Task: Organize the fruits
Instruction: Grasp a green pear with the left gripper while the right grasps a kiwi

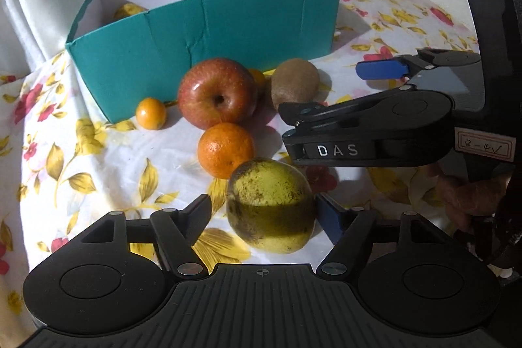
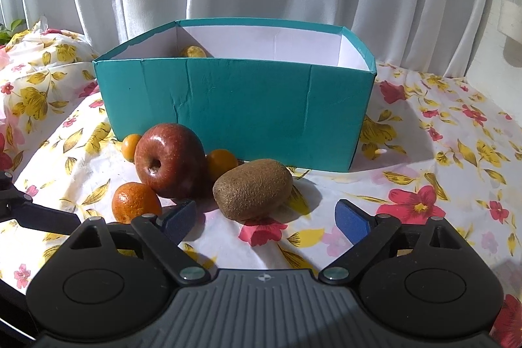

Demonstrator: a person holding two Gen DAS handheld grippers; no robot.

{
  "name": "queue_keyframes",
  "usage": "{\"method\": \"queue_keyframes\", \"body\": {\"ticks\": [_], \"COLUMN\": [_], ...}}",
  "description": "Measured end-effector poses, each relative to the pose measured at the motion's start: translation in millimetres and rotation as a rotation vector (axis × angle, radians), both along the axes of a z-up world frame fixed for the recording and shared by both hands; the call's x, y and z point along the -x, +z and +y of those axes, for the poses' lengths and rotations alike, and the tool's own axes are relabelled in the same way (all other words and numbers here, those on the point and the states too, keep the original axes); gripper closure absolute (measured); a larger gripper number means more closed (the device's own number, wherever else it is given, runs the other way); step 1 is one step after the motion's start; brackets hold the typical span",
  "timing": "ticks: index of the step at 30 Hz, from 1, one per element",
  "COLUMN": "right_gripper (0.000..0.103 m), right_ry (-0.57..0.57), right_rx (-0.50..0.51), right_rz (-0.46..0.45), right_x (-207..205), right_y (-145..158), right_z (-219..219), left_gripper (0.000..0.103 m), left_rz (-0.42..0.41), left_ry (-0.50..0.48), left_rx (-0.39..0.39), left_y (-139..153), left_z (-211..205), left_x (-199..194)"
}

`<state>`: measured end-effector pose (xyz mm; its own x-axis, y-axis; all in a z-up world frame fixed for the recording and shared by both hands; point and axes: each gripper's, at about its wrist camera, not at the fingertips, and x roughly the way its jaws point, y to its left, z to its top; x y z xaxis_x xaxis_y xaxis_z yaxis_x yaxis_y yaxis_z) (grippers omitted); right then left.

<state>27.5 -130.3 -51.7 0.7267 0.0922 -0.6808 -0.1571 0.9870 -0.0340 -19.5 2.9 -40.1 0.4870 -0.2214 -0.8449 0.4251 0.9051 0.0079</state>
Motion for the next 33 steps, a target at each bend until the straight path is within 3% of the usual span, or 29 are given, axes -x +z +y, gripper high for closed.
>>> {"method": "queue_keyframes", "body": {"ticks": [3, 8, 11, 26, 33], "right_gripper": [0.011, 0.02, 0.035, 0.038, 0.038], "right_ry": [0.017, 0.06, 0.089, 0.09, 0.043], "right_rx": [0.001, 0.01, 0.02, 0.001, -0.022], "right_rz": [0.016, 0.053, 0.078, 0.038, 0.006], "right_x": [-11, -33, -47, -33, -20], "right_y": [-5, -18, -27, -18, 4], "right_z": [2, 6, 10, 4, -6], "left_gripper": [0.039, 0.039, 0.039, 0.04, 0.04], "left_rz": [0.025, 0.046, 0.049, 0.029, -0.035], "left_ry": [0.03, 0.032, 0.039, 0.09, 0.109], "left_rx": [-0.042, -0.031, -0.027, -0.054, -0.053], "left_y": [-11, -15, -14, -8, 17], "left_z": [0, 2, 4, 13, 24], "left_x": [-9, -17, -22, -21, -11]}}
